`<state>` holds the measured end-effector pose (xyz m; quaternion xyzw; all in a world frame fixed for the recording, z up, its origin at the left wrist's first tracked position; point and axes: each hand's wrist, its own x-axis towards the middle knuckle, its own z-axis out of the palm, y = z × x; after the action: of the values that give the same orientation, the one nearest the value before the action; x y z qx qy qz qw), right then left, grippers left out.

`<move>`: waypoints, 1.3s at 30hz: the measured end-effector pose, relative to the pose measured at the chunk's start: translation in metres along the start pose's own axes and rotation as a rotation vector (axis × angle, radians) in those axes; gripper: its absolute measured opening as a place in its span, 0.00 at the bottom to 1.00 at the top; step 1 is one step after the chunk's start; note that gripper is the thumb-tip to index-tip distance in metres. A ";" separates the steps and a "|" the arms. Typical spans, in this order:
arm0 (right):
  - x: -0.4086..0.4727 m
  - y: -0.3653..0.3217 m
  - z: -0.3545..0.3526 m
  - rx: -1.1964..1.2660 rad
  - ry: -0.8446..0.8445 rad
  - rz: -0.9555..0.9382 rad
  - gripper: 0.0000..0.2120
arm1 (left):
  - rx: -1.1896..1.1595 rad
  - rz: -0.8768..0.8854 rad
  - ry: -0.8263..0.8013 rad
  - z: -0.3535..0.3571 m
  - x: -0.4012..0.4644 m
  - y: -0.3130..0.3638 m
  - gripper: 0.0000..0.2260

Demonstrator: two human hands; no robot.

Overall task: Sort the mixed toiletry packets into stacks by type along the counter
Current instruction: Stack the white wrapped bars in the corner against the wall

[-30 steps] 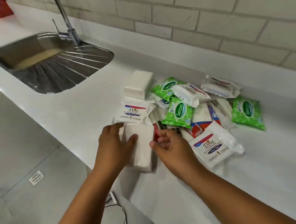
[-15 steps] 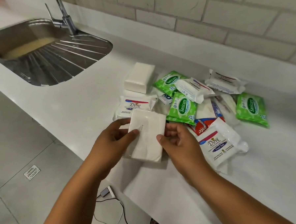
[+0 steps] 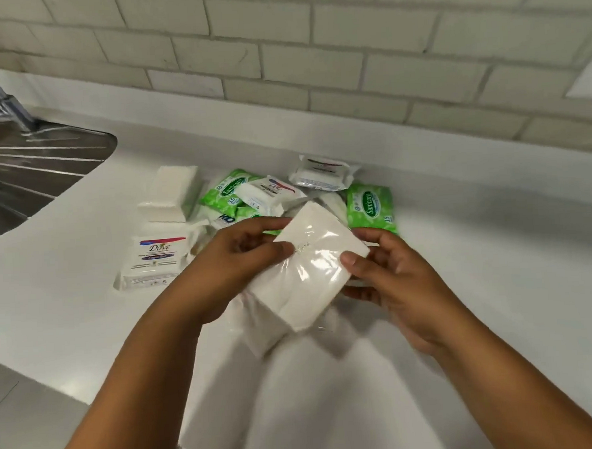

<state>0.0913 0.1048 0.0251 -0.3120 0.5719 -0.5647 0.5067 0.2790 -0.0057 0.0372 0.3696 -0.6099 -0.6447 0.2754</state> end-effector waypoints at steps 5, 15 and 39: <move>-0.024 -0.004 -0.074 0.093 0.152 -0.024 0.23 | 0.018 0.000 -0.111 0.086 0.037 0.008 0.13; -0.091 -0.006 -0.251 0.313 0.572 -0.131 0.17 | -0.050 -0.062 0.027 0.308 0.050 -0.011 0.22; -0.112 -0.081 -0.575 -0.475 1.138 -0.280 0.13 | -0.026 -0.023 -0.319 0.652 0.170 0.042 0.18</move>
<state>-0.4298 0.3847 0.0417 -0.1388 0.8152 -0.5610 -0.0384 -0.3524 0.2329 0.0439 0.2659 -0.6333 -0.7061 0.1721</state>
